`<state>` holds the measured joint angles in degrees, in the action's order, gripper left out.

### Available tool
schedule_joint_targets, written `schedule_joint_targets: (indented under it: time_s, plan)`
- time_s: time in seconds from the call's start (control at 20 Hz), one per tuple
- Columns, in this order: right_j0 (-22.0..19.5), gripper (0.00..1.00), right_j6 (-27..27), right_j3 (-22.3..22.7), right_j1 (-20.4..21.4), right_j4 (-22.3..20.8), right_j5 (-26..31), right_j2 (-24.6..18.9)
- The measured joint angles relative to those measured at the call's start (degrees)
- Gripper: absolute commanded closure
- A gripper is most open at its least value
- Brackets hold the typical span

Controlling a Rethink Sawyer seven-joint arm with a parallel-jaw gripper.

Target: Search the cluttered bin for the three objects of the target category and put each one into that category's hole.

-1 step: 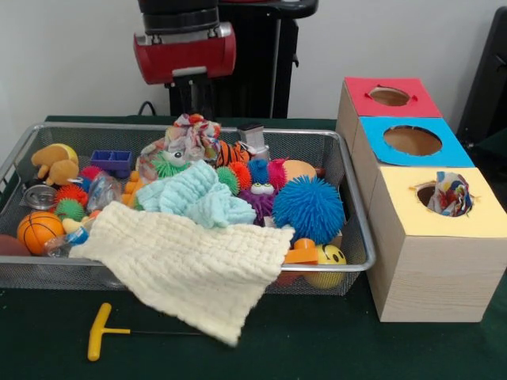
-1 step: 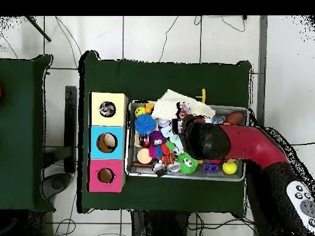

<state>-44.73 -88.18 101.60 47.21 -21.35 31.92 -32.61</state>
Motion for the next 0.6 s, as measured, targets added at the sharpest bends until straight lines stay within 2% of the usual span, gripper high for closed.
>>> schedule_joint_targets:
  time_s: [0.6]
  plan:
    - [3.83,1.0,0.0,0.65,7.57,4.75,0.0,1.95]
